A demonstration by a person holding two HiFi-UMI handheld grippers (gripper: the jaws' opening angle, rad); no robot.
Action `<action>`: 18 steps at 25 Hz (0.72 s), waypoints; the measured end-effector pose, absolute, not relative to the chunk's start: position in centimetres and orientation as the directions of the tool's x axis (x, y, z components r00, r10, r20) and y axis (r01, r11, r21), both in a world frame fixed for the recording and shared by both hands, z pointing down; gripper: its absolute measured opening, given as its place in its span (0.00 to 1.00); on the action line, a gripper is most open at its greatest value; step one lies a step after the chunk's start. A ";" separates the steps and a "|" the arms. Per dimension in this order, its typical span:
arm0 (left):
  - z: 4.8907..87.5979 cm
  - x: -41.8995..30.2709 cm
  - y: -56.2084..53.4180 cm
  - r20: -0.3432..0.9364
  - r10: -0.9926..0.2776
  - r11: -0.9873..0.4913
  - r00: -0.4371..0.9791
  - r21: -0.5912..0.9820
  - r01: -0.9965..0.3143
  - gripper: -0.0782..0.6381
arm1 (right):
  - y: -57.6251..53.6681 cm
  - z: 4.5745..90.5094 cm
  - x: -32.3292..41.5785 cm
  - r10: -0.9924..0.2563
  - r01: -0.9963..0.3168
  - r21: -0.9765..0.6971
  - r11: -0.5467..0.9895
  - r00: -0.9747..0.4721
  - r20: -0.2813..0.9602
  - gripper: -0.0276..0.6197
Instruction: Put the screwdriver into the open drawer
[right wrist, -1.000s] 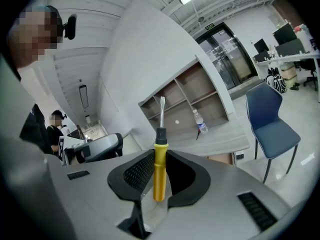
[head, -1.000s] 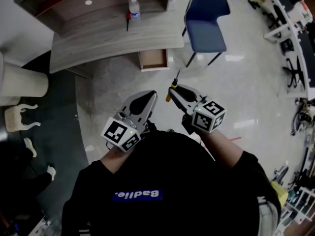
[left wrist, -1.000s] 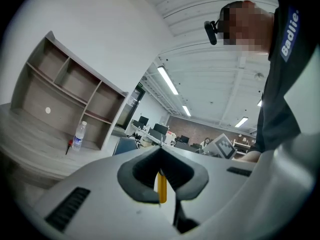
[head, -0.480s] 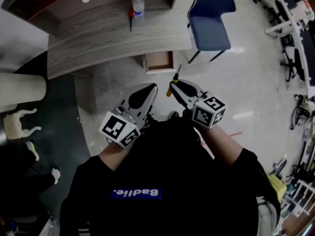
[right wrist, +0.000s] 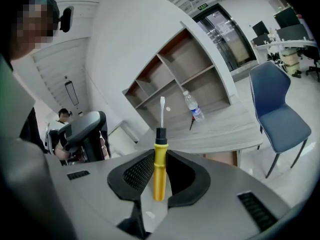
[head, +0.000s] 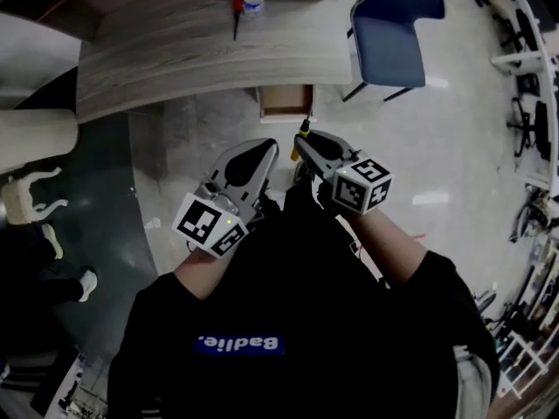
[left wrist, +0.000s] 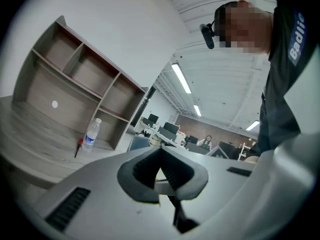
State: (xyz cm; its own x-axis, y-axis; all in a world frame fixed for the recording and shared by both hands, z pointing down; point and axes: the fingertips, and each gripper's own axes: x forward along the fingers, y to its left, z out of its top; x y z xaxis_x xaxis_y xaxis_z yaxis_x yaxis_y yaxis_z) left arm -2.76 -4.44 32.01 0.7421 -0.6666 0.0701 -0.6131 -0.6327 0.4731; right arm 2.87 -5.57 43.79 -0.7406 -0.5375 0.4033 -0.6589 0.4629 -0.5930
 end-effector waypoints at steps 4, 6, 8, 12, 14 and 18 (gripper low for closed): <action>33.1 -2.2 -5.7 0.087 -0.687 -0.607 0.722 0.478 -0.635 0.11 | -6.6 46.9 3.2 -0.490 -0.653 -0.604 0.457 -0.751 0.442 0.19; 33.8 -2.0 -6.3 0.093 -0.694 -0.596 0.714 0.482 -0.643 0.11 | -7.0 48.5 3.5 -0.471 -0.656 -0.604 0.453 -0.751 0.462 0.19; 34.6 -1.9 -6.7 0.102 -0.702 -0.583 0.705 0.486 -0.651 0.11 | -7.5 50.1 3.5 -0.454 -0.659 -0.603 0.449 -0.750 0.482 0.19; 36.3 -2.1 -7.3 0.120 -0.713 -0.561 0.691 0.494 -0.664 0.11 | -8.1 52.9 3.3 -0.431 -0.664 -0.612 0.429 -0.746 0.508 0.19; 36.9 -2.4 -7.7 0.125 -0.719 -0.550 0.683 0.499 -0.670 0.11 | -8.4 54.2 3.0 -0.420 -0.665 -0.621 0.415 -0.746 0.517 0.19; 37.7 -2.5 -7.6 0.141 -0.730 -0.530 0.669 0.502 -0.683 0.11 | -8.5 56.2 2.7 -0.391 -0.659 -0.635 0.403 -0.752 0.532 0.19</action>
State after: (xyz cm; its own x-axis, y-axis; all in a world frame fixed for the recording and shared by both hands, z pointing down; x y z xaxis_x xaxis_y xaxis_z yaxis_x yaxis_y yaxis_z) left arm -2.45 -7.63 37.70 0.6693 -0.7295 0.1407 -0.6832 -0.5299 0.5025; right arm 2.70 -8.49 56.16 -0.7516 -0.3906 0.5315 -0.6587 0.4029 -0.6354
